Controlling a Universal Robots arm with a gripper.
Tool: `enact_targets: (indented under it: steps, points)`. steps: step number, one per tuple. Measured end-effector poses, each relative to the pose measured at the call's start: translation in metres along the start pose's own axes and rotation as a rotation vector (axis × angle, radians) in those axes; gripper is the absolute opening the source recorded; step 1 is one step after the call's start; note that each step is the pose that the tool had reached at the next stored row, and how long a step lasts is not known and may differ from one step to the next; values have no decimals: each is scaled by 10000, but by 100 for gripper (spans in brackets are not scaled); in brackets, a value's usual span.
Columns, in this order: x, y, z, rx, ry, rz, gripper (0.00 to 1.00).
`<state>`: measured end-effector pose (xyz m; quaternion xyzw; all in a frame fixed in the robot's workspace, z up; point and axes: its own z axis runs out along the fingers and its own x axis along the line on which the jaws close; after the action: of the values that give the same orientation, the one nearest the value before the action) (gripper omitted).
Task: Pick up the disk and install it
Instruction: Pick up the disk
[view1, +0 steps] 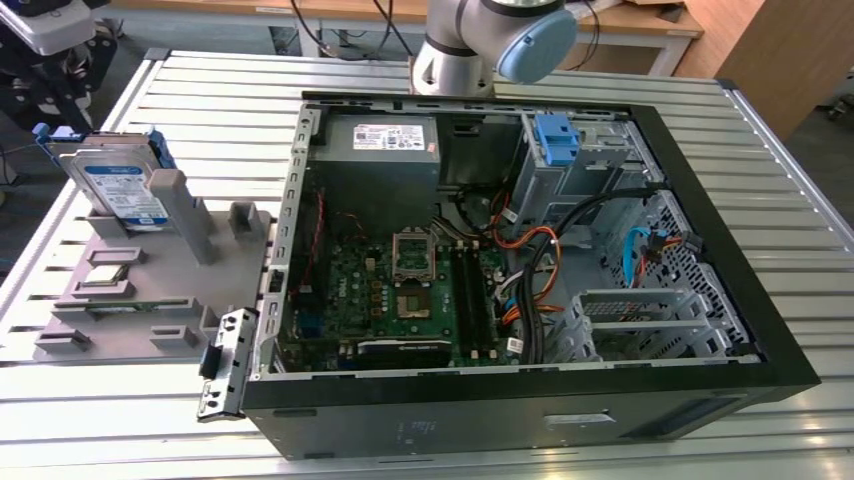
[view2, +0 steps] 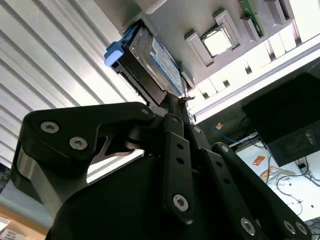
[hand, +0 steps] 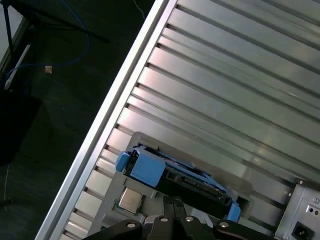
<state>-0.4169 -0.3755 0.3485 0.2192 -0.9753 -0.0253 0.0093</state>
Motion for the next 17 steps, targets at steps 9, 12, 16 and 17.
enact_targets:
  steps: [9,12,16,17]
  points:
    - [0,-1,8,13,88,-1637,11]
    - [0,-1,11,16,117,-2176,11]
    - [0,-1,15,22,156,-2904,11]
    - [0,-1,16,23,166,-3085,11]
